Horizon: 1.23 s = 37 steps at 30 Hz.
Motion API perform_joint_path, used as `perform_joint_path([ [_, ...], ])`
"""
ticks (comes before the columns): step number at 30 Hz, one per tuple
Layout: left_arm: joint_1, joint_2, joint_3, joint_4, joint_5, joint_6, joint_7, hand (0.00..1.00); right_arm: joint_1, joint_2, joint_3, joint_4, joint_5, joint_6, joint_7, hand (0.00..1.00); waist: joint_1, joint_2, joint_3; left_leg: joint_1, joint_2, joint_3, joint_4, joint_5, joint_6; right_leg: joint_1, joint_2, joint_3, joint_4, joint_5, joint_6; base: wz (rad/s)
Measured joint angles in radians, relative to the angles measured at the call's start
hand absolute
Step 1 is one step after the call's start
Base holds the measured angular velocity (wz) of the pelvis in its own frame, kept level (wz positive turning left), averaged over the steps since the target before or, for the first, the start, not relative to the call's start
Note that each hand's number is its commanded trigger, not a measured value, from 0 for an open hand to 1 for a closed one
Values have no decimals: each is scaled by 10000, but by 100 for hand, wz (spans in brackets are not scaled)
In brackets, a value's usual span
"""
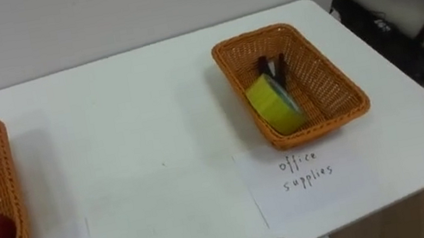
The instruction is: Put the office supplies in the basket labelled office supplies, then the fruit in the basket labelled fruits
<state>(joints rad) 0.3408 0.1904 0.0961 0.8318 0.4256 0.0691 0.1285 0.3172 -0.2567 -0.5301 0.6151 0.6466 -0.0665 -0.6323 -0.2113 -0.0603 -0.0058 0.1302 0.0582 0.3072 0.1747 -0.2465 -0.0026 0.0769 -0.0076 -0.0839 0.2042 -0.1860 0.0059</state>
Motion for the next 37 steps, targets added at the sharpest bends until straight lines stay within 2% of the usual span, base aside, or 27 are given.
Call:
perform_joint_path([
  [2,74,-58,7,84,-3,-24,5,0,148,311,5,601,76,22,29,0,-3,34,-2,-50,-17,51,0,0,1,-98,-7,28,-28,-11,-11,-6],
  [4,144,-89,16,82,-3,-29,132,0,216,364,7,1326,265,5,108,0,10,57,-6,-7,-26,59,4,-1,1,-79,-5,29,-31,-16,-9,-2],
  [7,273,-219,99,174,-8,-30,196,0,271,713,22,1828,846,-23,238,0,65,149,-63,61,-16,162,3,0,-4,-73,13,36,-23,-17,-10,-8],
  [10,168,-270,57,616,-2,-75,191,0,159,831,602,3212,985,-62,926,0,181,220,-84,65,-17,143,8,-2,-4,-55,2,27,-10,-17,-10,0],
  [14,182,-391,57,1003,105,-97,309,0,194,1095,1608,4267,825,19,2156,0,310,339,-65,134,-22,89,2,-4,-6,-10,-17,7,-7,-46,-17,2],
  [16,137,-505,-23,1438,148,-85,357,0,173,1165,2249,4544,-380,169,3040,0,344,433,-56,215,-39,41,-1,-10,-2,111,-32,-12,-112,-68,-13,0],
  [18,74,-526,-28,1490,168,-35,342,0,142,1162,2852,4615,-1476,302,3547,0,545,450,-45,198,-35,45,5,-8,-3,94,-34,-12,-124,-68,-15,-2],
  [20,-184,-532,-252,1645,177,-26,359,0,15,1111,3866,4626,-3297,405,4039,0,983,463,-39,197,-33,29,17,-8,-2,107,-33,-21,-148,-60,-19,0],
  [23,-387,-572,-870,1701,170,-16,357,0,-637,1124,4940,4643,-4788,455,4646,0,1373,472,-27,178,-31,-60,45,-7,-3,144,-32,-90,-183,-51,-24,6],
  [28,-425,-610,-1404,1679,174,128,338,0,-1430,1121,5878,4624,-5399,451,5390,0,1709,505,13,158,-38,-424,71,-12,-13,360,-49,-462,-366,-52,-26,23],
  [31,-419,-625,-1404,1614,174,165,250,0,-1588,1127,6081,4625,-5388,450,5724,0,1868,556,98,59,-37,-662,138,-16,-26,430,-57,-702,-411,-54,-27,24],
  [37,-387,-644,-1398,1600,175,148,138,0,-1618,1111,6201,4718,-5291,326,6028,0,1910,512,109,-139,-101,-951,282,-14,-34,487,-68,-987,-540,-58,-33,15],
])
